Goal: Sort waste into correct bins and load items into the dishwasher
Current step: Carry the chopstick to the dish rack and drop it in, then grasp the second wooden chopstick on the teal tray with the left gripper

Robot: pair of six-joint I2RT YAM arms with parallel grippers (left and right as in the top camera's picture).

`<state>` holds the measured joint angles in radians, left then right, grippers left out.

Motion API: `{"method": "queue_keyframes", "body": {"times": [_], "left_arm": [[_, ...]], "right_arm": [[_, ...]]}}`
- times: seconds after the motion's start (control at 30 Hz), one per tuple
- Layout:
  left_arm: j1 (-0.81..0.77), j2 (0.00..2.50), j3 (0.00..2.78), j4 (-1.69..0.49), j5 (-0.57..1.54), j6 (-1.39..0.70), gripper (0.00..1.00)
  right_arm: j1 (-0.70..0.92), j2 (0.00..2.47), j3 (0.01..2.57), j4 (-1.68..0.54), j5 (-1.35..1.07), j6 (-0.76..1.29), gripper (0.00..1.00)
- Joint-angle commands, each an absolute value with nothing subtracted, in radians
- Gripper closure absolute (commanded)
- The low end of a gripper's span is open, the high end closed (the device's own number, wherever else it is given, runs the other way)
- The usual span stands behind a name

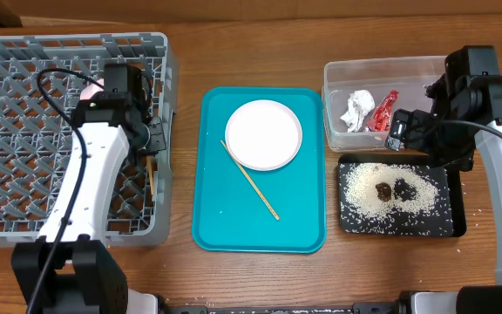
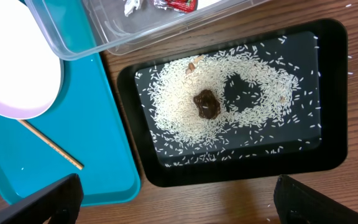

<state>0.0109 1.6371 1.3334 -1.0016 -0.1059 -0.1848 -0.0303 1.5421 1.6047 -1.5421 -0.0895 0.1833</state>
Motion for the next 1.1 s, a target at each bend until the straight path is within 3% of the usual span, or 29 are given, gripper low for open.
{"method": "queue_keyframes", "body": {"times": [0.0,0.23,0.43,0.5,0.8,1.07], "left_arm": [[0.008,1.648,1.345,-0.995,-0.012,-0.135,0.72],[-0.059,1.643,1.345,-1.022,0.233,-0.276,0.63],[-0.237,1.656,1.322,-1.031,0.181,-0.477,0.52],[-0.315,1.672,1.303,-1.002,0.145,-0.528,0.44],[-0.554,1.850,1.278,-0.909,0.089,-0.683,0.46],[-0.602,1.973,1.278,-0.917,0.029,-0.715,0.49]], "right_arm": [[-0.028,1.539,1.623,-1.540,-0.091,0.186,0.00],[-0.028,1.539,1.623,-1.539,-0.091,0.186,0.00],[-0.028,1.539,1.623,-1.539,-0.091,0.186,0.00],[-0.028,1.539,1.623,-1.540,-0.091,0.186,0.00],[-0.028,1.539,1.623,-1.540,-0.092,0.186,0.00],[-0.028,1.539,1.623,-1.539,-0.098,0.185,0.00]]}}
